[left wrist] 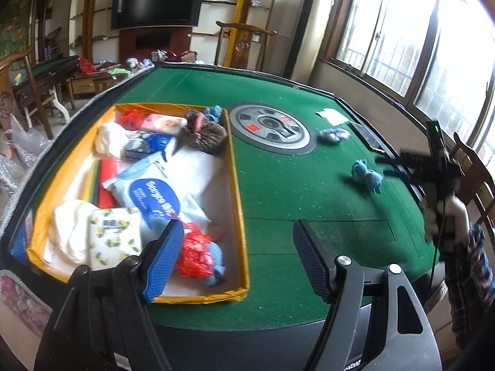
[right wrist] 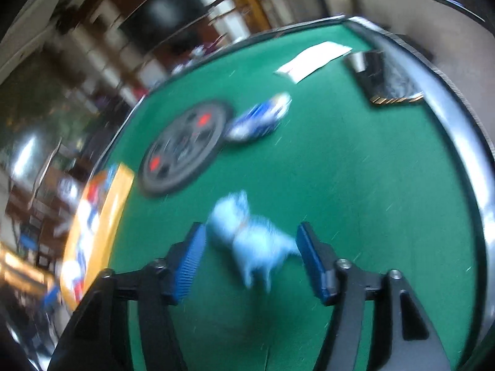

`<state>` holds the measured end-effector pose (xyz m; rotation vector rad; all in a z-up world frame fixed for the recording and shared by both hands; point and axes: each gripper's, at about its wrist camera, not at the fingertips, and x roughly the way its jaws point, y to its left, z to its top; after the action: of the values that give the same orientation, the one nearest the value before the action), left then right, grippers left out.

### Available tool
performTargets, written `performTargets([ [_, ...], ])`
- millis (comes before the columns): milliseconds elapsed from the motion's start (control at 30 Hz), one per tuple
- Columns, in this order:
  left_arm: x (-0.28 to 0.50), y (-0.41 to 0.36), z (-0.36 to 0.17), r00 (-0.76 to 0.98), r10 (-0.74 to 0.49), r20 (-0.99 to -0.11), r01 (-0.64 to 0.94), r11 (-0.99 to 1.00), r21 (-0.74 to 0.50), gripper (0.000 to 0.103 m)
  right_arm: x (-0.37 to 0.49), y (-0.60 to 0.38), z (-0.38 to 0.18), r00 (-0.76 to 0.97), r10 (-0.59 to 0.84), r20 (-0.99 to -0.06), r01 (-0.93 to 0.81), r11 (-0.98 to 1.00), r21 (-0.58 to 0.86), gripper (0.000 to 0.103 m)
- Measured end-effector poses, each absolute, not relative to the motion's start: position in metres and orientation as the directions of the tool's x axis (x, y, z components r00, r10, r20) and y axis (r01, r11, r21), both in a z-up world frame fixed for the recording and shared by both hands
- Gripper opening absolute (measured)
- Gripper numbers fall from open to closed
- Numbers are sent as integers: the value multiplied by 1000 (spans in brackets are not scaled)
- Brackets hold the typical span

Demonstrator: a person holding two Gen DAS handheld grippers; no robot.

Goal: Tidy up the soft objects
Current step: 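Grasp the light blue towel with the left tool while the right tool approaches the wrapped item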

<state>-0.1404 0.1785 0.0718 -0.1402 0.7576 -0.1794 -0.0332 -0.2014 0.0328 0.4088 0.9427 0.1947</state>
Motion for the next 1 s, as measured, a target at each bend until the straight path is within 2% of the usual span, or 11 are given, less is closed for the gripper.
performTargets([
  [233, -139, 163, 71, 693, -239, -680, 148, 971, -190, 73, 40, -204, 22, 562, 363, -743, 129, 849, 512, 61],
  [633, -130, 151, 67, 666, -247, -704, 166, 969, -183, 73, 109, -171, 5, 506, 354, -787, 239, 819, 522, 62],
  [700, -129, 148, 67, 662, -248, -708, 172, 969, -179, 73, 112, -166, 6, 486, 383, -786, 197, 828, 525, 46],
  [733, -129, 146, 67, 659, -248, -710, 173, 969, -178, 73, 115, -168, 3, 475, 402, -783, 189, 822, 537, 25],
  [867, -126, 142, 68, 645, -268, -716, 182, 963, -197, 73, 95, -181, 5, 487, 422, -764, 152, 821, 550, 22],
  [1000, -117, 133, 70, 615, -329, -717, 210, 944, -253, 73, 51, -213, 16, 555, 449, -700, 137, 781, 609, 19],
])
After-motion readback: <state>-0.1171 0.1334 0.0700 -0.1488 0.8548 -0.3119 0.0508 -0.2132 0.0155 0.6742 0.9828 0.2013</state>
